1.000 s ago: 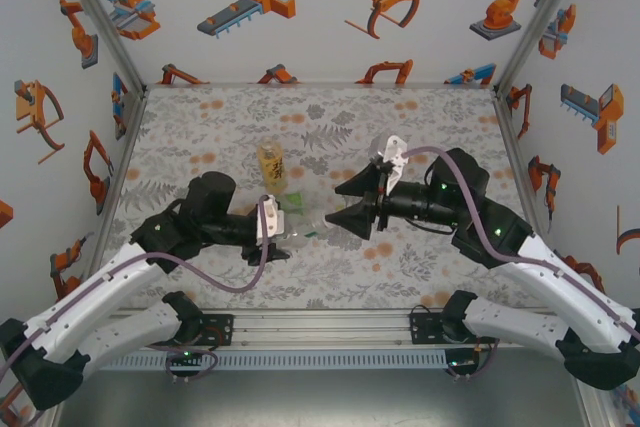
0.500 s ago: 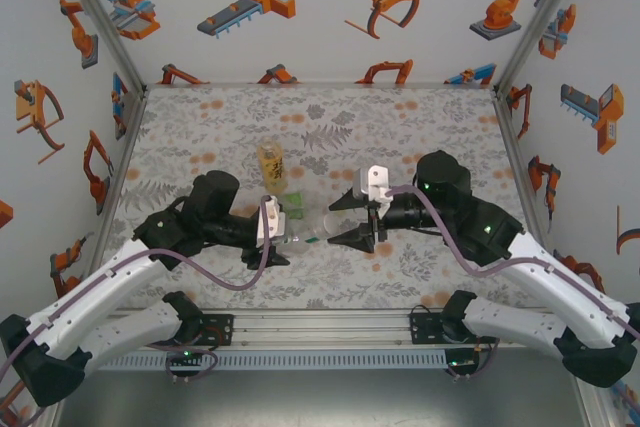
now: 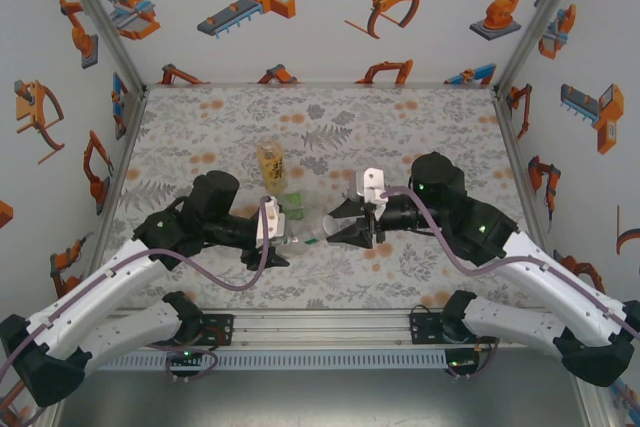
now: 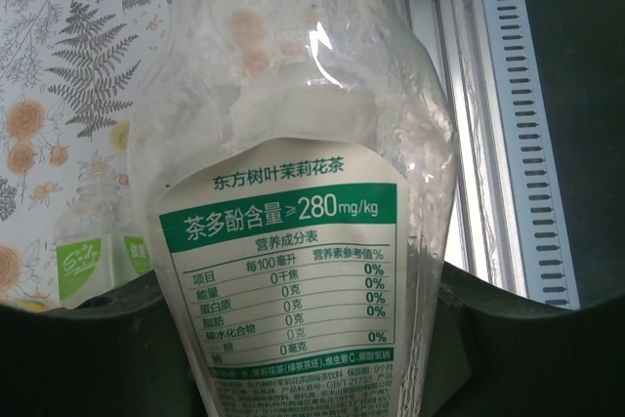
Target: Screw on the bottle caps
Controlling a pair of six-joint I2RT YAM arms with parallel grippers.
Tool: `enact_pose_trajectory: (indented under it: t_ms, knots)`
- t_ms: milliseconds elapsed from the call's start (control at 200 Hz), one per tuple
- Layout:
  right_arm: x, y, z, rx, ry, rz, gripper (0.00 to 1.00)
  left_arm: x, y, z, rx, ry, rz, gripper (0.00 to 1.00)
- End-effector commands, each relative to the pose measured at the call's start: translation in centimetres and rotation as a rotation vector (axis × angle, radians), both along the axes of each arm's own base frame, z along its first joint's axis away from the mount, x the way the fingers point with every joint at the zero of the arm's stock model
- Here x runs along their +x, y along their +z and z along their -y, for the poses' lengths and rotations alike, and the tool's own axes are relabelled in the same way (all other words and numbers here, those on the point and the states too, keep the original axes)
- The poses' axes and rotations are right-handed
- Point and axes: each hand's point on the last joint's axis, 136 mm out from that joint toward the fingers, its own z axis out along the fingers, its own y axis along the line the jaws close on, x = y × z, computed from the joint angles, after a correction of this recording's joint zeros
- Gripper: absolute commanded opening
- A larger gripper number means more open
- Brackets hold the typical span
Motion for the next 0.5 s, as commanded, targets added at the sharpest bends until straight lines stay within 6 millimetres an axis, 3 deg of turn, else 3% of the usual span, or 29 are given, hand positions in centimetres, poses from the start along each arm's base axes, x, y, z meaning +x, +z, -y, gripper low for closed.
enact_pose_trajectory:
  t_ms: [0, 350, 491]
  knots:
    - [0.7, 0.6, -0.2, 0.028, -0.029, 0.014, 0.28, -0.4, 1.7, 0.0, -0.039, -0.028, 0.032, 0.00]
    - [3.2, 0.8, -0.7, 0.092, -0.184, -0.159, 0.00, 2.3, 1.1, -0.5, 0.012, 0.118, 0.104, 0.00]
    - [5.0, 0.5, -1.0, 0.122, -0.285, -0.299, 0.00, 3.1, 1.0, -0.7, 0.024, 0.161, 0.125, 0.00]
